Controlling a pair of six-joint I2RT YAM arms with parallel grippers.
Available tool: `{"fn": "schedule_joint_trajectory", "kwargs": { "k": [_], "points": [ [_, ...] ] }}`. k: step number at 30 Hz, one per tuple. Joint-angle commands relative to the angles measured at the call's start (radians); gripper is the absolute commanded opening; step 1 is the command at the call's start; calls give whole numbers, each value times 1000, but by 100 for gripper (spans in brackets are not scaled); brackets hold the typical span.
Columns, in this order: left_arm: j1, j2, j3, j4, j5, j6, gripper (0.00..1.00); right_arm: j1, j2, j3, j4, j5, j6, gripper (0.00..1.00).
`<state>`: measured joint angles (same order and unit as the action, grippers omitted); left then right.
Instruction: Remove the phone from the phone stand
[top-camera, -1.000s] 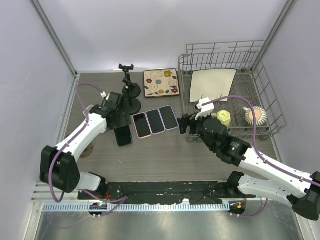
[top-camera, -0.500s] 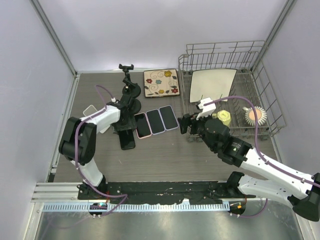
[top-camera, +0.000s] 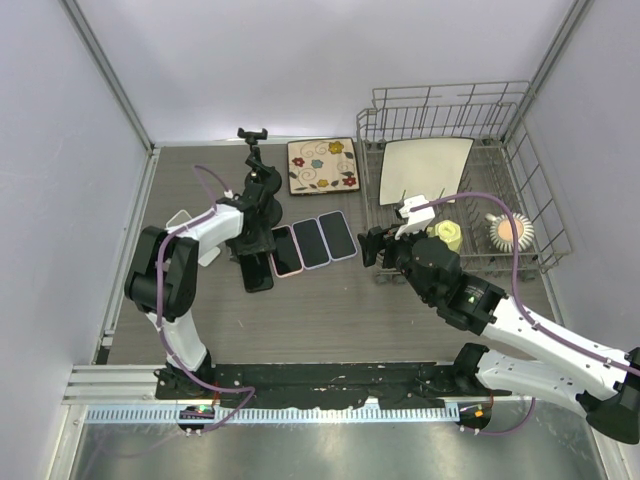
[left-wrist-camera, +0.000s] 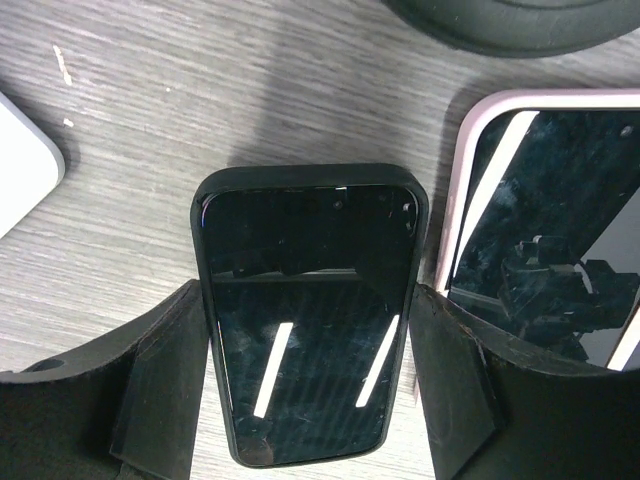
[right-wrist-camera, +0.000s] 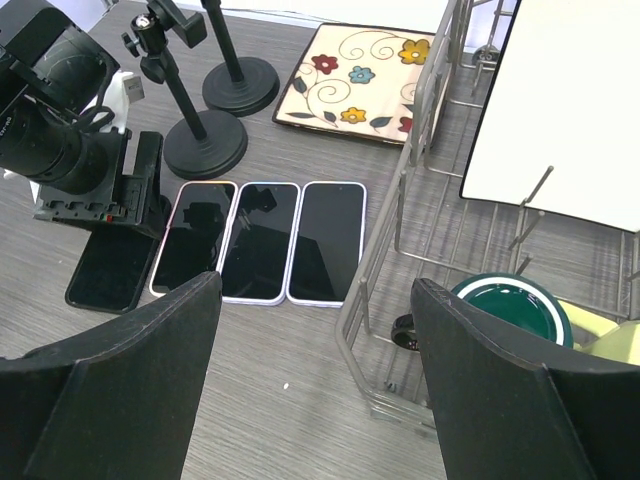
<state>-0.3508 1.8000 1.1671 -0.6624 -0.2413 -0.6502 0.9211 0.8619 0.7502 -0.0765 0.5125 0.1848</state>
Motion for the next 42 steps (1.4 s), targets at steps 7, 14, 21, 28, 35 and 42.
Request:
{"fn": "schedule_joint_trajectory", "kwargs": {
  "k": [7, 14, 21, 28, 35, 42],
  "points": [
    [36, 48, 71, 207, 7, -43, 48, 2, 14, 58, 14, 29, -22, 82],
    [62, -5, 29, 256, -3, -46, 59, 2, 28, 78, -8, 49, -34, 82],
    [62, -76, 6, 254, 46, -40, 89, 2, 72, 127, -17, 69, -53, 82],
    [62, -218, -57, 207, 97, 10, 100, 2, 130, 202, -20, 141, -88, 82],
    [70, -462, 6, 87, 70, 119, 100, -7, 235, 311, -6, 250, -151, 82],
    [72, -718, 170, -28, -35, 179, 100, -33, 333, 431, 49, 317, -226, 83]
  ]
}}
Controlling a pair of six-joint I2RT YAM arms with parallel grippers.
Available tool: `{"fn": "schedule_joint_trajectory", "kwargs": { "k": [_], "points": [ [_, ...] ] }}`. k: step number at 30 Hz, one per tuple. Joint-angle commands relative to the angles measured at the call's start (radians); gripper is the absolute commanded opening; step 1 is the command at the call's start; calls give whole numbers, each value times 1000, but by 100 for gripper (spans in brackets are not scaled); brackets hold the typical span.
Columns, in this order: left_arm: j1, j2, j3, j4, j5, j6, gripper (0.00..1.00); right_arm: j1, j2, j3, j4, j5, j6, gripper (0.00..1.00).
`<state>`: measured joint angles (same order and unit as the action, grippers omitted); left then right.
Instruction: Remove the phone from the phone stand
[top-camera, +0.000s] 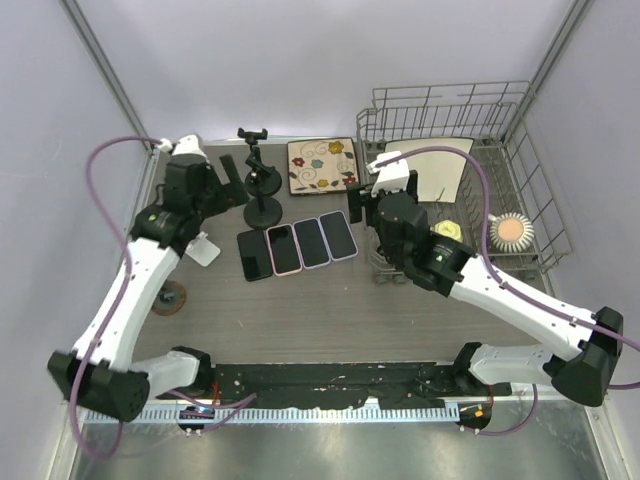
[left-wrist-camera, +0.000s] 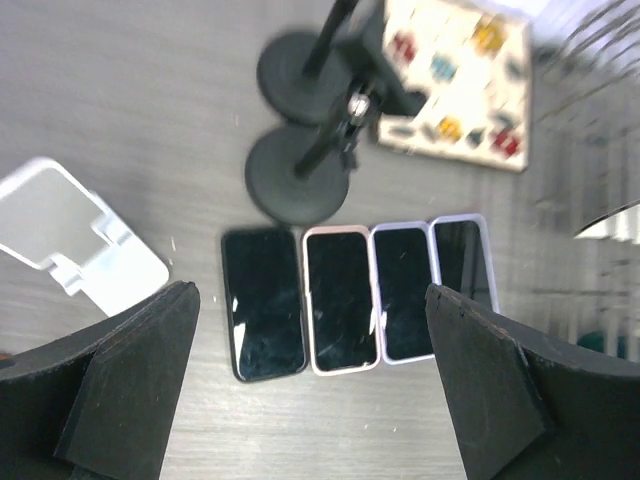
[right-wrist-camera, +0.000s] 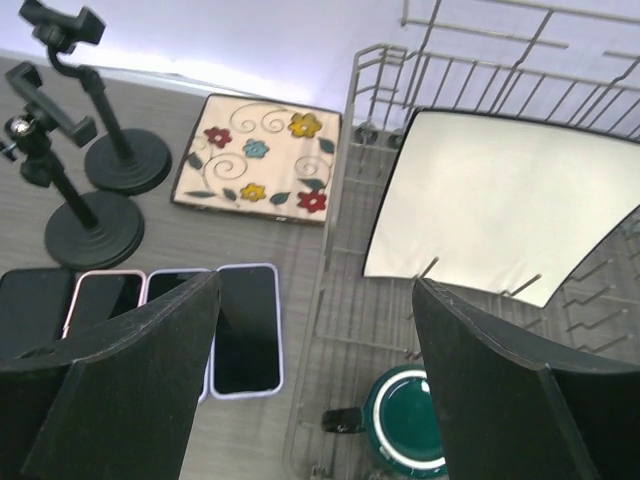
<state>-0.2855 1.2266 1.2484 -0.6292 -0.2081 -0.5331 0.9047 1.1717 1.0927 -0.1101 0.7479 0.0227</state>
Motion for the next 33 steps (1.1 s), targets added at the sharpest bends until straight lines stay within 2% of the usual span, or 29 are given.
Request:
{"fn": "schedule_joint_trajectory", "kwargs": {
  "k": [1, 8, 16, 21, 26, 33],
  "points": [
    [6, -182, 92, -61, -79, 64, 100, -20, 38, 95, 92, 91, -78, 83],
    [-12, -545, 52, 2, -167, 131, 100, -32, 52, 116, 213, 195, -122, 85],
    [-63, -817, -43, 65, -408, 254, 100, -32, 23, 160, 270, 291, -153, 85],
    [-64, -987, -131, 114, -462, 292, 100, -30, -13, 184, 245, 304, -118, 85],
    [-64, -1055, -167, 100, -482, 303, 100, -32, -53, 179, 142, 314, -34, 85],
    [-64, -1044, -135, 60, -482, 305, 100, -32, -103, 119, 136, 309, 37, 85]
  ]
}}
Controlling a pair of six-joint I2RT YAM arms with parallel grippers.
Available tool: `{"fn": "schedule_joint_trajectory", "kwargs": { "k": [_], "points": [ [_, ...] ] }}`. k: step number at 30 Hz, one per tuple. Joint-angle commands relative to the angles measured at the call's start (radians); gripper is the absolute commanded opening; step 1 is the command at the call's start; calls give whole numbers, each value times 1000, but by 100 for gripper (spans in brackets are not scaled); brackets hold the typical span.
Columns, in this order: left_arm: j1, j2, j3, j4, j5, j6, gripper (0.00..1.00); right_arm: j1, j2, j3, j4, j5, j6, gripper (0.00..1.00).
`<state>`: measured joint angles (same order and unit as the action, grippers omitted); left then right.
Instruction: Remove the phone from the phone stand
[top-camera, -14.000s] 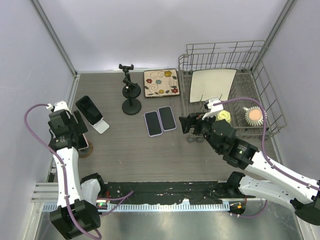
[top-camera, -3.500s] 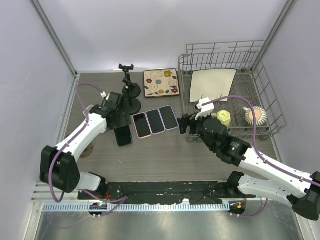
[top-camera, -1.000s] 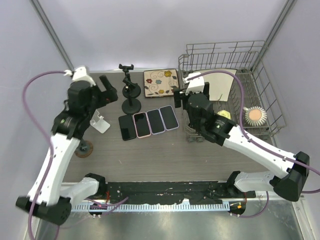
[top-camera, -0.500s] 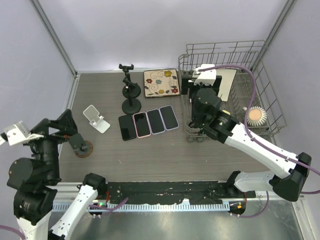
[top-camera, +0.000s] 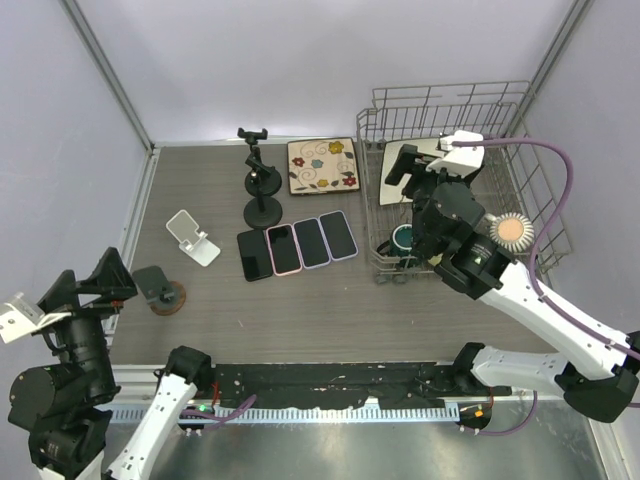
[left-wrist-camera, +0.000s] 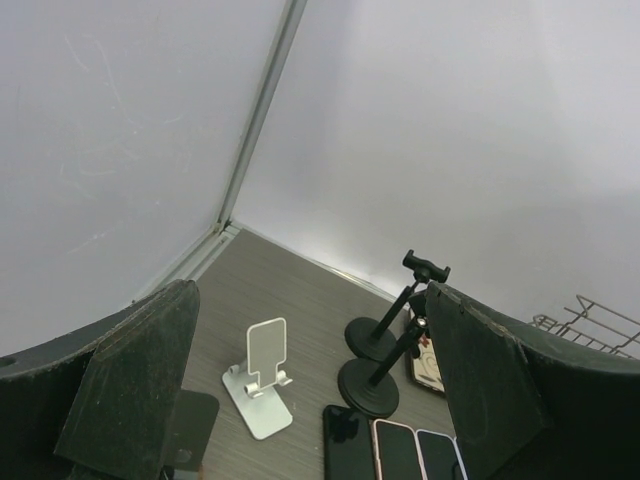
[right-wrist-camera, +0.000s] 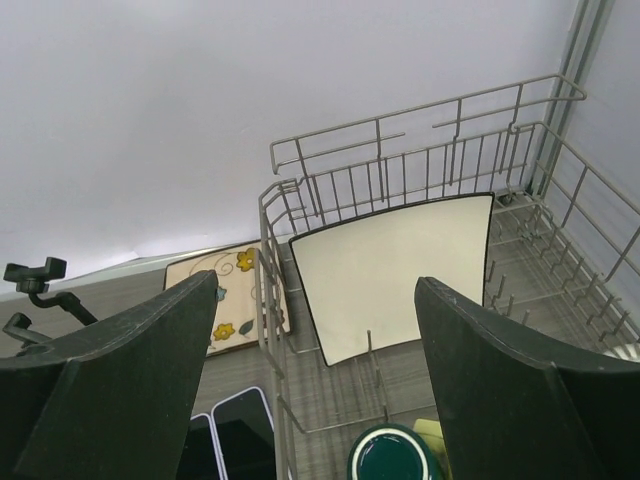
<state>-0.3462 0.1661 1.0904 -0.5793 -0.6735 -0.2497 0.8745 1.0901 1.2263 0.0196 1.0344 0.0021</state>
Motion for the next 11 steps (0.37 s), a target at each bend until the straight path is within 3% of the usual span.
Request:
{"fn": "schedule_joint_trajectory", "kwargs": {
  "k": [1, 11],
  "points": [
    [-4, 16, 28, 12, -15, 21, 100, -2, -19, -16, 19, 21, 58, 85],
    [-11, 39, 6, 16, -5, 15, 100, -2, -7, -43, 23, -2, 78, 85]
  ]
}}
